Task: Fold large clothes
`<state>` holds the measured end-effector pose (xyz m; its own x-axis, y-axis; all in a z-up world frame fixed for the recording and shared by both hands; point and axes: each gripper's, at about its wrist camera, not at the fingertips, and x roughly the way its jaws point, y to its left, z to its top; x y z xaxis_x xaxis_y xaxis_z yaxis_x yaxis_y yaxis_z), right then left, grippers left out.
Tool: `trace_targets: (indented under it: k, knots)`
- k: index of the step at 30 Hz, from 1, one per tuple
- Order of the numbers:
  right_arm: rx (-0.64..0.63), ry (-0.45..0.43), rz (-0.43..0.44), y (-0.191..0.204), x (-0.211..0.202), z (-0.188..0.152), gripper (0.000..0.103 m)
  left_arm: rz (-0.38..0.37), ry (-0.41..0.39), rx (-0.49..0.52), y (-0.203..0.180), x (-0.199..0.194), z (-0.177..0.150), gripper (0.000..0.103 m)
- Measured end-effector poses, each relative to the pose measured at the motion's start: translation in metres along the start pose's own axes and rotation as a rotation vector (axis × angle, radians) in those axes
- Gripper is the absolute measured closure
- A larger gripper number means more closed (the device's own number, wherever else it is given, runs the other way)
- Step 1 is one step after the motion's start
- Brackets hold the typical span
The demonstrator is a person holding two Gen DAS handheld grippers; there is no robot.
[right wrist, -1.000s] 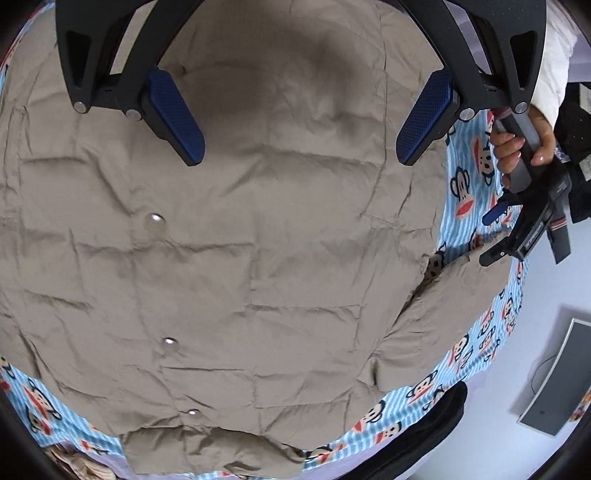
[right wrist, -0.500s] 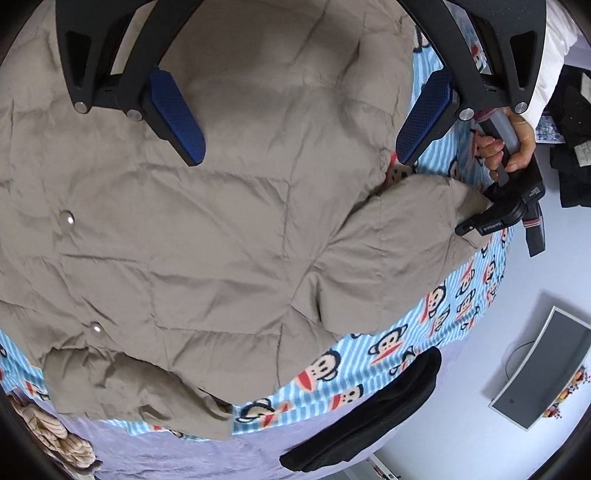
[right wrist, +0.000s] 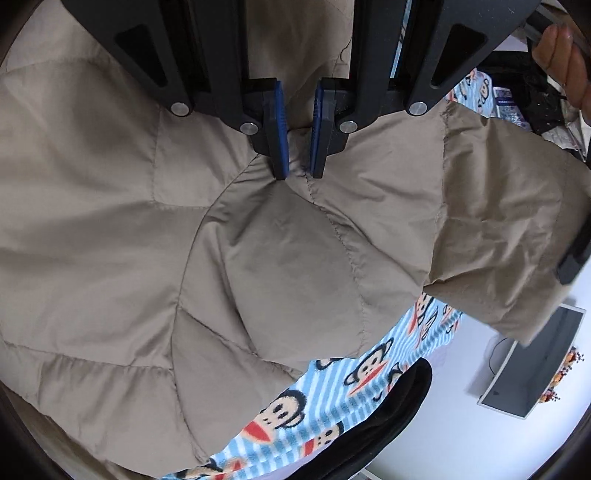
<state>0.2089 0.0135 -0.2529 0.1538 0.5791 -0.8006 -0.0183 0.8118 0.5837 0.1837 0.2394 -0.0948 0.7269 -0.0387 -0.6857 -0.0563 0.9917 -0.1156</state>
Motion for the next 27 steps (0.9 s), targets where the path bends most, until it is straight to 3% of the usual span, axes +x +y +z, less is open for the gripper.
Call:
trace_targets:
  k: [3,5,8,11,13,15,18,21,24,25,26,27]
  knots:
    - [0.02,0.018,0.049,-0.014,-0.021,-0.003,0.09,-0.119,-0.001,0.081,-0.061,0.002,0.008,0.096]
    - [0.04,-0.018,0.047,-0.031,-0.05,-0.009,0.09,-0.173,0.007,0.134,-0.106,0.006,0.01,0.096]
    - [0.103,-0.098,-0.049,-0.077,-0.107,-0.027,0.09,-0.283,0.037,0.204,-0.177,0.015,0.007,0.096]
    - [0.172,-0.189,-0.163,-0.128,-0.159,-0.047,0.09,-0.344,0.104,0.293,-0.245,0.028,-0.015,0.096]
    - [0.217,-0.22,-0.215,-0.156,-0.183,-0.058,0.09,-0.332,0.161,0.349,-0.279,0.043,-0.043,0.096]
    - [0.255,-0.22,-0.259,-0.181,-0.194,-0.068,0.09,-0.273,0.227,0.419,-0.307,0.062,-0.077,0.096]
    - [0.3,-0.213,-0.251,-0.205,-0.194,-0.076,0.09,-0.183,0.32,0.476,-0.319,0.085,-0.122,0.095]
    - [0.302,-0.208,-0.226,-0.207,-0.185,-0.075,0.09,-0.155,0.304,0.476,-0.311,0.081,-0.135,0.095]
    - [0.282,-0.197,-0.224,-0.199,-0.176,-0.072,0.09,-0.18,0.326,0.45,-0.302,0.07,-0.13,0.095]
    - [0.272,-0.196,-0.223,-0.2,-0.182,-0.075,0.089,-0.187,0.328,0.432,-0.295,0.068,-0.126,0.089]
    - [0.257,-0.192,-0.223,-0.194,-0.185,-0.079,0.089,-0.181,0.322,0.413,-0.289,0.061,-0.122,0.056]
    - [0.237,-0.186,-0.22,-0.187,-0.182,-0.074,0.089,-0.167,0.311,0.393,-0.285,0.058,-0.117,0.013]
